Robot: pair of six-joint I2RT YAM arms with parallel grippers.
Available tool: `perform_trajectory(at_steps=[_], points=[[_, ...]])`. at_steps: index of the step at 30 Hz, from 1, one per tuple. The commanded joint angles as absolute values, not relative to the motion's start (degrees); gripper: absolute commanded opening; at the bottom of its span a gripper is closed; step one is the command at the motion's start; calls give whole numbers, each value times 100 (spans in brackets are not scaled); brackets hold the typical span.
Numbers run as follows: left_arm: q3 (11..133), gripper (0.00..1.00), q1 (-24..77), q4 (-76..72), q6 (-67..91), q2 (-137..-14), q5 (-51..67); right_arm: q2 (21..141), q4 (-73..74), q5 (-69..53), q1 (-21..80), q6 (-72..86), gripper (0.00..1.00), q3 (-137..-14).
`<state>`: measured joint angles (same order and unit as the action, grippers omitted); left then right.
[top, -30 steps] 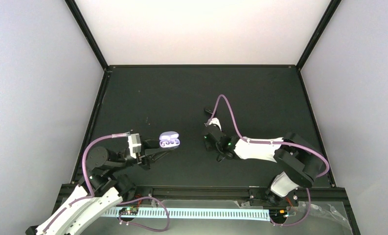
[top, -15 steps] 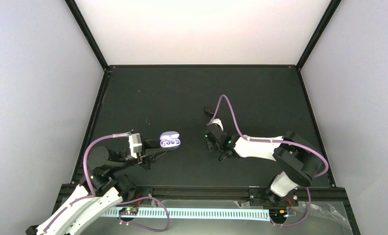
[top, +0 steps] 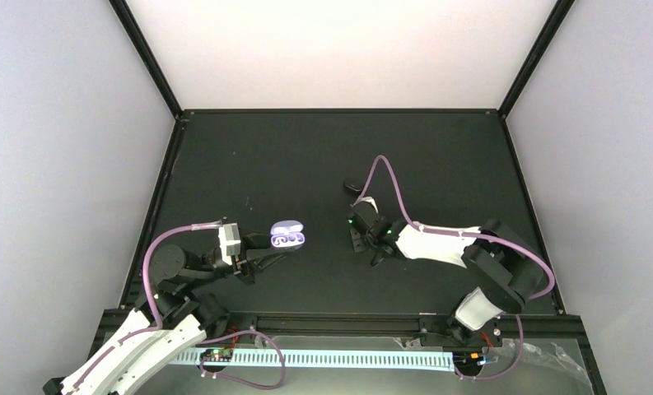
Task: Insert the wireless bluetooth earbuds into the charging case
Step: Place the earbud at the center of the board.
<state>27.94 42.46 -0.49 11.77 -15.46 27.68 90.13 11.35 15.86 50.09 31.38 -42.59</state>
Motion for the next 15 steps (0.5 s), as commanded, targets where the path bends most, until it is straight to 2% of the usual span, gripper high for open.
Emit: perform_trajectory(at_steps=[1, 15], points=[[2804, 2, 4263, -223, 1250, -1600, 2865, 8864, 1430, 1210, 4831, 2894, 21, -4584], [2795, 2, 4263, -208, 1272, -1575, 2889, 9032, 2017, 162, 4314, 2597, 24, -5023]])
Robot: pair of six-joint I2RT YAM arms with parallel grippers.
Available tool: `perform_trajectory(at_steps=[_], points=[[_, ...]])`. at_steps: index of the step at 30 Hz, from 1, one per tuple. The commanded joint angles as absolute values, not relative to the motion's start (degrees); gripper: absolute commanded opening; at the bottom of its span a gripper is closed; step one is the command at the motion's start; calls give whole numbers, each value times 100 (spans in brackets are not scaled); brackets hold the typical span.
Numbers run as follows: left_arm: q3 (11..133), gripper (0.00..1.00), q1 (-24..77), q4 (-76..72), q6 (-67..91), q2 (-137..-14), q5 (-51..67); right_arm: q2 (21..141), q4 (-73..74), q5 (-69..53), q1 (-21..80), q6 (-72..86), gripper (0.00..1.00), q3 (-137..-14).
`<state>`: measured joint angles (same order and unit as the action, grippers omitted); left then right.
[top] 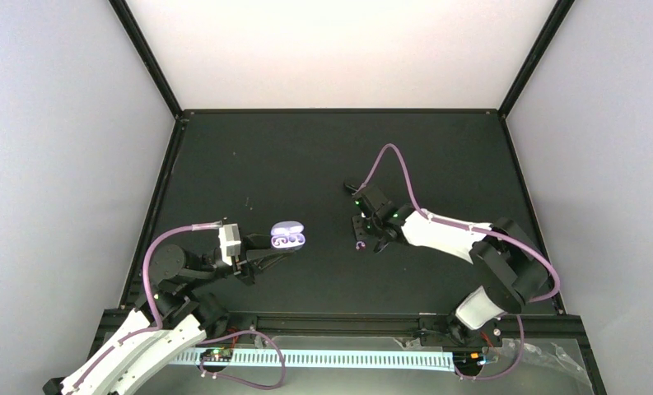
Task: Insert the wireless bluetooth earbuds into the charging case
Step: Place the earbud at the center of the board, then pick up the earbud from the center of the board.
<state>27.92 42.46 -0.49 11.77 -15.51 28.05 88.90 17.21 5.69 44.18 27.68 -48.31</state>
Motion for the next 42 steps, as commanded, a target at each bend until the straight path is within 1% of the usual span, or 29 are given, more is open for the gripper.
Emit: perform_trajectory(at_steps=[1, 12, 19, 36, 42], points=[[2795, 2, 4263, -209, 1270, -1574, 2890, 9056, 2028, 110, 4315, 2572, 24, -5040], [2787, 2, 4263, -207, 1259, -1563, 2881, 9277, 2113, -12, 4310, 2524, 23, -5036], [2782, 2, 4263, -207, 1261, -1557, 2887, 9310, 2136, 9, 4310, 2500, 19, -4988], [2778, 2, 4263, -210, 1268, -1564, 2883, 9428, 2073, 0, 4314, 2504, 16, -4854], [2777, 2, 4263, -228, 1267, -1573, 2884, 9382, 2057, 24, 4308, 2503, 13, -4828]])
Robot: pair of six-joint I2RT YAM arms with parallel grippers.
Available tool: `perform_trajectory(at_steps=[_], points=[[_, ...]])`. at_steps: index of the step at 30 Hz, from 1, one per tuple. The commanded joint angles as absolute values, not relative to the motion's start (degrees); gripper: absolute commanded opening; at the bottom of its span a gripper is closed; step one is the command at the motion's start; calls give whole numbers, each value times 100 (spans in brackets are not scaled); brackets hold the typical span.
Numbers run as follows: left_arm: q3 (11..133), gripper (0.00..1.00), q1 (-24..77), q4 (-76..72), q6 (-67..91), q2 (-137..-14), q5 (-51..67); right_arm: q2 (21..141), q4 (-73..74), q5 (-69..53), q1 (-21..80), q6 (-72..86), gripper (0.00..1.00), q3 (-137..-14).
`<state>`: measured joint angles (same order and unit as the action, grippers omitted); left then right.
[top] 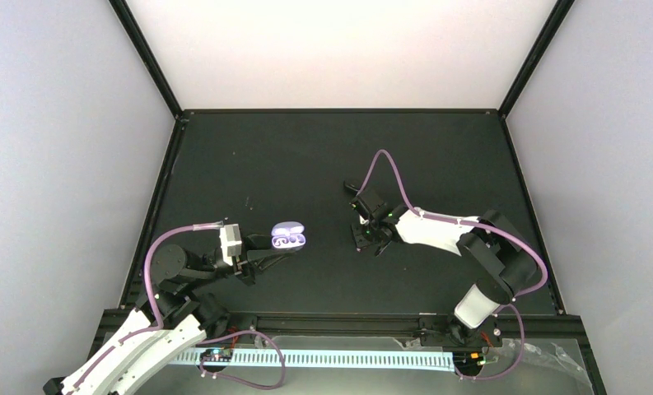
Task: Insert the wireless bluetooth earbuds into the charging case
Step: Pick up the earbud from the center of the board.
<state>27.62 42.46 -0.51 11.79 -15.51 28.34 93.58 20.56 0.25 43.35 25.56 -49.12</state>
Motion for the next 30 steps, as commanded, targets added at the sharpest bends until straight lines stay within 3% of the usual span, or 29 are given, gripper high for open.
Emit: perform_trajectory(at_steps=[1, 12, 22, 30], points=[[2777, 1, 4267, -225, 1274, -1575, 2890, 9376, 2057, 26, 4307, 2498, 12, -4831], [2777, 2, 4263, -236, 1307, -1589, 2890, 9040, 1878, 255, 4315, 2691, 8, -4671], [2760, 2, 4263, -607, 1429, -1725, 2874, 6902, 1852, 1172, 4315, 3056, 7, -4489], [2773, 2, 4263, -1924, 1671, -2416, 2898, 5317, 2186, 1997, 4709, 2855, 8, -5519]])
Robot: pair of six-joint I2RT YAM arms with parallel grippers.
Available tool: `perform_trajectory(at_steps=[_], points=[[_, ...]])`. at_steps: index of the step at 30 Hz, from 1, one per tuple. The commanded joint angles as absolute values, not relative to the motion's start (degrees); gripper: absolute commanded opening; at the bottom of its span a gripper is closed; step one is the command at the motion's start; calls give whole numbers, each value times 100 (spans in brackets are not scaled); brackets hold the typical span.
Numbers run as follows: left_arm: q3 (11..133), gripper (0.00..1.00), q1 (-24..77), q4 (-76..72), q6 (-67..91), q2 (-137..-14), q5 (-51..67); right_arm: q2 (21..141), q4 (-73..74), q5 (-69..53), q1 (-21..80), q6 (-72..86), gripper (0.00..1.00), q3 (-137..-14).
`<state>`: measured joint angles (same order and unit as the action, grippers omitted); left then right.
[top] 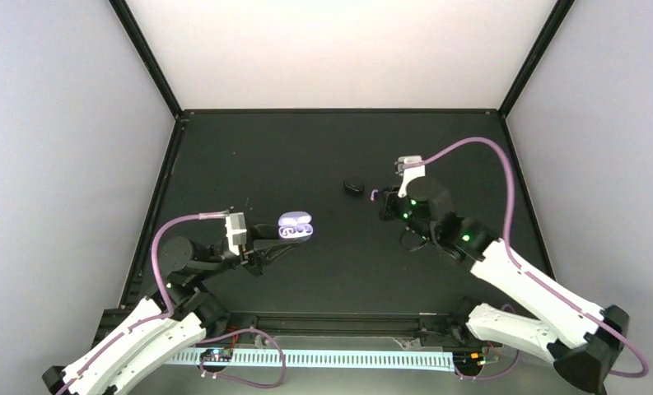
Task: Insert the wireless bluetooth earbuds into the charging case
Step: Pick up the earbud from the center of the board, then place the earbud in the charging case.
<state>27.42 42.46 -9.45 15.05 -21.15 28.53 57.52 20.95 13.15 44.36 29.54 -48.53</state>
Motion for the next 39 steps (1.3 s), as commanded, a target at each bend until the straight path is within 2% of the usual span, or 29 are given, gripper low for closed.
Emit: perform_trajectory(at_steps=[1, 8, 21, 28, 39], points=[[2783, 2, 4264, -2092, 1673, -2548, 2906, 5283, 2229, 2147, 4850, 2795, 8, -5736], [2810, 1, 4264, -3127, 1679, -3197, 2650, 5463, 2097, 3153, 6161, 2183, 8, -6881], [2944, 2, 4267, -3658, 1361, -3683, 1822, 6082, 1210, 4244, 7689, 1147, 9, -7512], [2933, 2, 4276, -3730, 1199, -3721, 1513, 6673, 784, 4920, 8184, 425, 8, -7782], [2839, 2, 4272, -3580, 1152, -3471, 1304, 7260, 325, 5299, 8305, -221, 8, -7816]])
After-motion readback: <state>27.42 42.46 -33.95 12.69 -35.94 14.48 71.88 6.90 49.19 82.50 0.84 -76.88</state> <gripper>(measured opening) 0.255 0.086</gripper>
